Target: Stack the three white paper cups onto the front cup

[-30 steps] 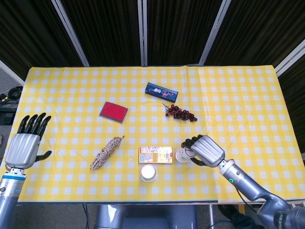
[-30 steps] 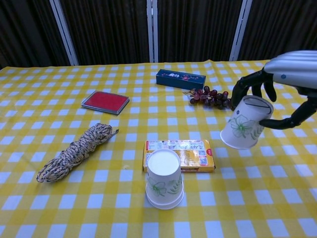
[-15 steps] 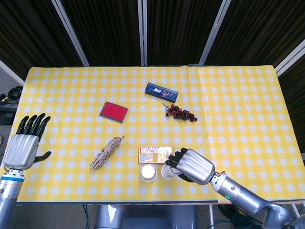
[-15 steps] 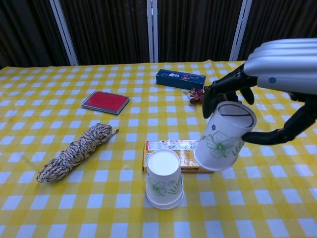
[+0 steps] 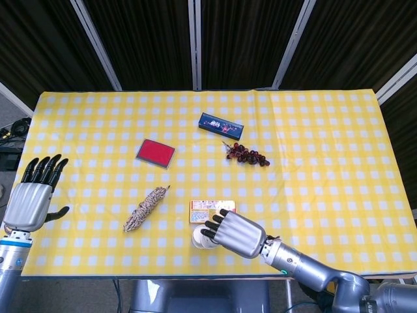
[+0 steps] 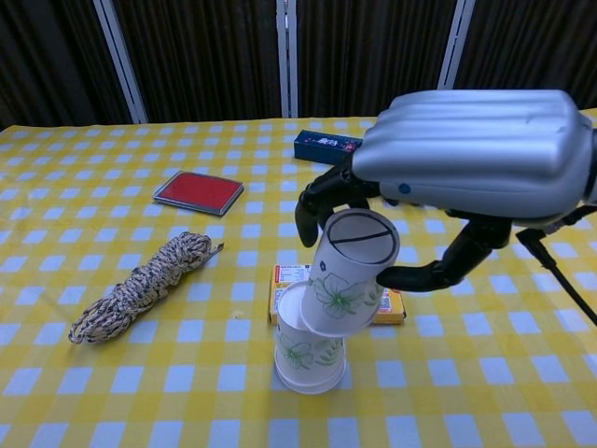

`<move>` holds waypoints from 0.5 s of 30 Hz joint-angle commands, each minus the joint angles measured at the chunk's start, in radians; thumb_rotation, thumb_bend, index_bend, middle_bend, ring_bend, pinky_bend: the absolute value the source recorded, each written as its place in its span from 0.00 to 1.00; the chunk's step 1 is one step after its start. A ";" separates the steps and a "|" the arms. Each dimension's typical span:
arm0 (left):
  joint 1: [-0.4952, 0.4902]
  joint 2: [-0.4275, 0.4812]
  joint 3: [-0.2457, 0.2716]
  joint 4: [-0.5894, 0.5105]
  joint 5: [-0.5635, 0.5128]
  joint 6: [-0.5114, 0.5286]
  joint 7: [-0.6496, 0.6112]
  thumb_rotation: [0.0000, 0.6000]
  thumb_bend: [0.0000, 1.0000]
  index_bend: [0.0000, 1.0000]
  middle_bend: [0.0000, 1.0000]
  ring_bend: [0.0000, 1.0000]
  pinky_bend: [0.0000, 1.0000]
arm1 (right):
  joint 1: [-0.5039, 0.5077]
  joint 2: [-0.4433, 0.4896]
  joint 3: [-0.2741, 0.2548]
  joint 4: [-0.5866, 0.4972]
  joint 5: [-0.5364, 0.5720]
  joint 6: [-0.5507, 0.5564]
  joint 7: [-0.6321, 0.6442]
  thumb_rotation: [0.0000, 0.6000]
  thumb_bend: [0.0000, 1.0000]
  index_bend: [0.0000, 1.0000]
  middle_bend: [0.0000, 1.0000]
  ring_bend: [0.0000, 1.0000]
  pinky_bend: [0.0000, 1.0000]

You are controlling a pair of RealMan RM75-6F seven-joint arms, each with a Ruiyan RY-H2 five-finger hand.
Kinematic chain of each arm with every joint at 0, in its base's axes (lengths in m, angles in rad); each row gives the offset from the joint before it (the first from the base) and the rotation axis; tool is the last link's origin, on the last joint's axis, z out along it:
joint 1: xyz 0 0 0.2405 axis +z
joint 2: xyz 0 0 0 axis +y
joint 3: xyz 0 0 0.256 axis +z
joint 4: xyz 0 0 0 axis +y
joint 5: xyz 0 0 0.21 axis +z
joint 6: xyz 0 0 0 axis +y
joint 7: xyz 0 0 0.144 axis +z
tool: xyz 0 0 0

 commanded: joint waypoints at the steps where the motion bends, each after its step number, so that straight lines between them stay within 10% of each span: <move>1: 0.001 0.001 -0.002 0.000 0.001 -0.001 -0.002 1.00 0.00 0.00 0.00 0.00 0.00 | 0.022 -0.024 0.017 0.008 0.015 -0.029 -0.053 1.00 0.28 0.35 0.42 0.45 0.52; 11: 0.002 0.002 -0.011 0.007 -0.001 -0.010 -0.012 1.00 0.00 0.00 0.00 0.00 0.00 | 0.055 -0.050 0.029 -0.003 0.064 -0.077 -0.116 1.00 0.28 0.33 0.39 0.45 0.52; 15: 0.003 0.003 -0.014 0.007 -0.003 -0.013 -0.015 1.00 0.00 0.00 0.00 0.00 0.00 | 0.063 -0.050 0.026 -0.012 0.079 -0.094 -0.145 1.00 0.18 0.17 0.22 0.31 0.37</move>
